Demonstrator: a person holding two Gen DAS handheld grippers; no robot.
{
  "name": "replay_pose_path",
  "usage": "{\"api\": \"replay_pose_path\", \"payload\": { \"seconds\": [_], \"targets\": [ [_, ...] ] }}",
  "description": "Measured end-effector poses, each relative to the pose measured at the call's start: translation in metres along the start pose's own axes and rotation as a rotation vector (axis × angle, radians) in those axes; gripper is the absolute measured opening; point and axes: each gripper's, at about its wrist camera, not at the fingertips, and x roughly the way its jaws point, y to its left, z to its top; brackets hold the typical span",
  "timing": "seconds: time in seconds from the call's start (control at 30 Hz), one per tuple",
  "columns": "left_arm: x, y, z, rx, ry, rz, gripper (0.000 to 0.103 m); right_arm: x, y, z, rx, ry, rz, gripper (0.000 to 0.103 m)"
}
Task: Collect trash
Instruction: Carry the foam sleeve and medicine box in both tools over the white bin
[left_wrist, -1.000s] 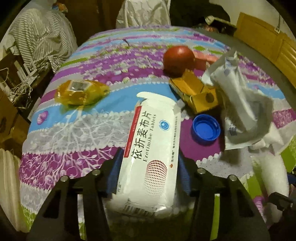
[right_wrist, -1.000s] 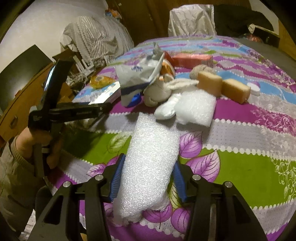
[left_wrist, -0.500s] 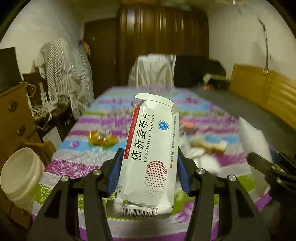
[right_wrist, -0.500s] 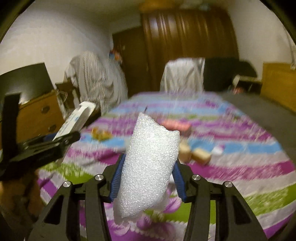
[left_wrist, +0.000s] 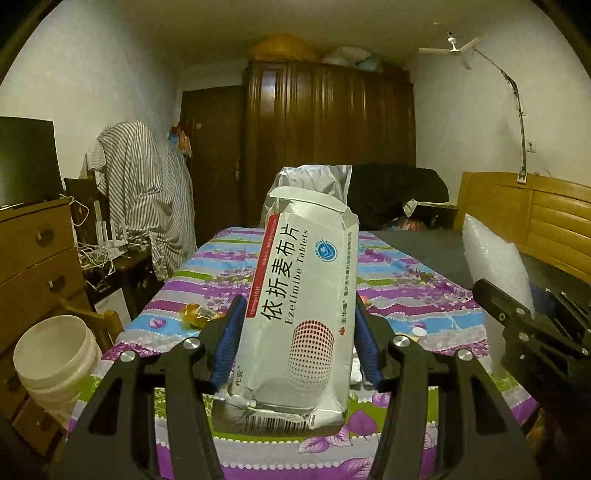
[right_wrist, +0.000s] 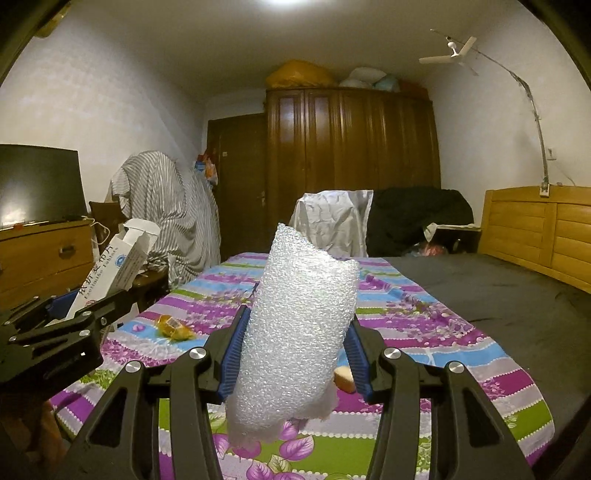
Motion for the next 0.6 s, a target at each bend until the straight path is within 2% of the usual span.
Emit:
{"api": "replay_pose_path", "payload": {
  "seconds": [0.4,0.6],
  "targets": [
    [-0.005,0.001,-0.002,0.006,0.000,0.000,0.053,-0.011,0.001,0.002,-0.005,0.011,0.008,0.051],
    [-0.006,0.011,0.000,-0.001,-0.013,0.030,0.053,0.001,0.008,0.012,-0.010,0.036,0.062,0.051]
  ]
}}
